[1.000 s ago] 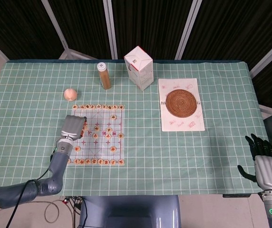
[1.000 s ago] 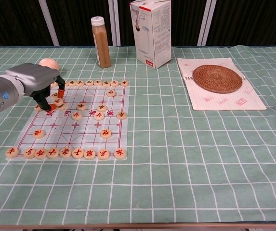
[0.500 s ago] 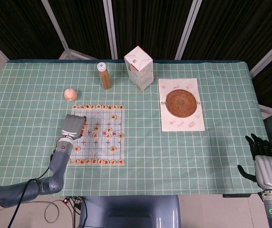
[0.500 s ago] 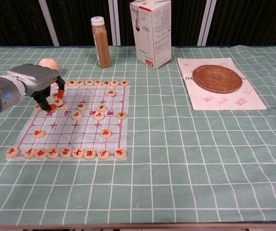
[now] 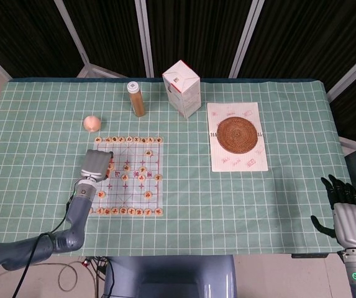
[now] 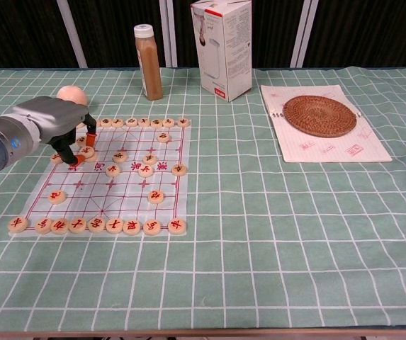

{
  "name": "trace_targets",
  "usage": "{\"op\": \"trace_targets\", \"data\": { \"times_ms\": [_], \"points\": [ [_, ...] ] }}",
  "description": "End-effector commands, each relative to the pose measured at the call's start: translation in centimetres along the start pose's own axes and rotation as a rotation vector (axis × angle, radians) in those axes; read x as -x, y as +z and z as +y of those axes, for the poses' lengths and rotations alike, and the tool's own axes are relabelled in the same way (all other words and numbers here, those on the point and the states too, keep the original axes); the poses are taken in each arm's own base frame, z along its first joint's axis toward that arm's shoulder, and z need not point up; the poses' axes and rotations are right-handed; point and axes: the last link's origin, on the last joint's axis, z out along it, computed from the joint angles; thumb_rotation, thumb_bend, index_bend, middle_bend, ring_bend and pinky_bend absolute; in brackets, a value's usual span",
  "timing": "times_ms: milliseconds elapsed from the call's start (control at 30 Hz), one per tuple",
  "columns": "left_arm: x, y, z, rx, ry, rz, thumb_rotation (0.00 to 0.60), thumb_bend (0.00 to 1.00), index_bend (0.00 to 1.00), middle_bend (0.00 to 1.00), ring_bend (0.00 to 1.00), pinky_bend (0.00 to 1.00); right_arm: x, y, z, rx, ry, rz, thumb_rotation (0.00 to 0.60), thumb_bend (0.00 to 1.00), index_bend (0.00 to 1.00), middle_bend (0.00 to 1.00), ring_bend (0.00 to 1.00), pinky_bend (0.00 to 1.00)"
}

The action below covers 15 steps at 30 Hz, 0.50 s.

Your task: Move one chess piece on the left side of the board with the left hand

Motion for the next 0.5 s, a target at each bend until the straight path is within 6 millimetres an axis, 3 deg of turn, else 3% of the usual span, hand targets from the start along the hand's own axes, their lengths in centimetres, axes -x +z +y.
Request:
{"op": "trace_targets", "data": {
  "times_ms": [33, 267, 500],
  "points": [
    [-0.04, 0.07, 0.05, 0.001, -0.003, 0.003, 0.600, 0.31, 0.48, 1.00, 0.96, 0.96, 0.02, 0.01, -0.01, 0.000, 0.001, 0.000, 0.600, 0.34, 0.00, 0.00, 0.00, 0.00],
    [0.11, 0.04, -0.03, 0.002, 0.001, -0.005, 0.600, 0.28, 0.45, 1.00, 0.96, 0.96, 0.02, 0.00, -0.01, 0.000, 0.000, 0.001, 0.600, 0.34, 0.00, 0.00, 0.00, 0.00],
    [0.22, 0.00, -0.15, 0.000, 0.000, -0.015, 0.600, 0.20, 0.31, 1.00, 0.96, 0.96, 0.01, -0.02, 0.00, 0.000, 0.000, 0.001, 0.600, 0.34, 0.00, 0.00, 0.00, 0.00]
  ]
}}
